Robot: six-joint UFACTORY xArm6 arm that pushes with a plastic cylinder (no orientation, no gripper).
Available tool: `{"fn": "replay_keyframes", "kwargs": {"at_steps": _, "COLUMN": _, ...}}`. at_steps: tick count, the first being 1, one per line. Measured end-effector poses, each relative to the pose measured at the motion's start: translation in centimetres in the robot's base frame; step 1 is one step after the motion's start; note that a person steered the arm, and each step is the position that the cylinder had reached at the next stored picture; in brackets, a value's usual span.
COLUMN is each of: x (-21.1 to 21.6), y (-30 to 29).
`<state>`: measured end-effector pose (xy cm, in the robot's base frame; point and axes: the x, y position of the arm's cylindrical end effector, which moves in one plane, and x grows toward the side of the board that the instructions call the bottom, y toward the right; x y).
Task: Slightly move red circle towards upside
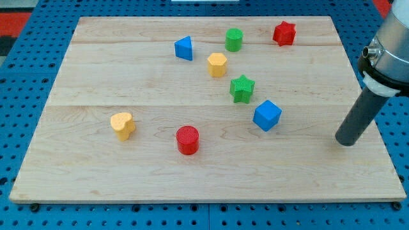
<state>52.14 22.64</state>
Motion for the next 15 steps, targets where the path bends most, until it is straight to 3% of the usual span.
{"fn": "replay_keyframes", "kwargs": {"at_steps": 3, "x": -0.7, "y": -0.1}}
{"fn": "replay_keyframes", "kwargs": {"at_steps": 7, "x": 0.2, "y": -15.7}}
{"fn": "replay_keyframes", "kwargs": {"at_steps": 8, "x": 2.3, "y": -15.7}}
{"fn": "replay_keyframes", "kwargs": {"at_steps": 9, "x": 6.0, "y": -22.1}}
{"fn": "replay_keyframes", "kwargs": {"at_steps": 10, "x": 4.9, "y": -26.5}}
{"fn": "replay_keyframes", "kwargs": {"at_steps": 12, "x": 0.2, "y": -25.5}}
{"fn": "replay_keyframes", "kwargs": {"at_steps": 13, "x": 2.4, "y": -29.4}}
{"fn": "replay_keyframes", "kwargs": {"at_steps": 14, "x": 1.7, "y": -38.9}}
{"fn": "replay_keyframes", "kwargs": {"at_steps": 15, "x": -0.9, "y": -40.0}}
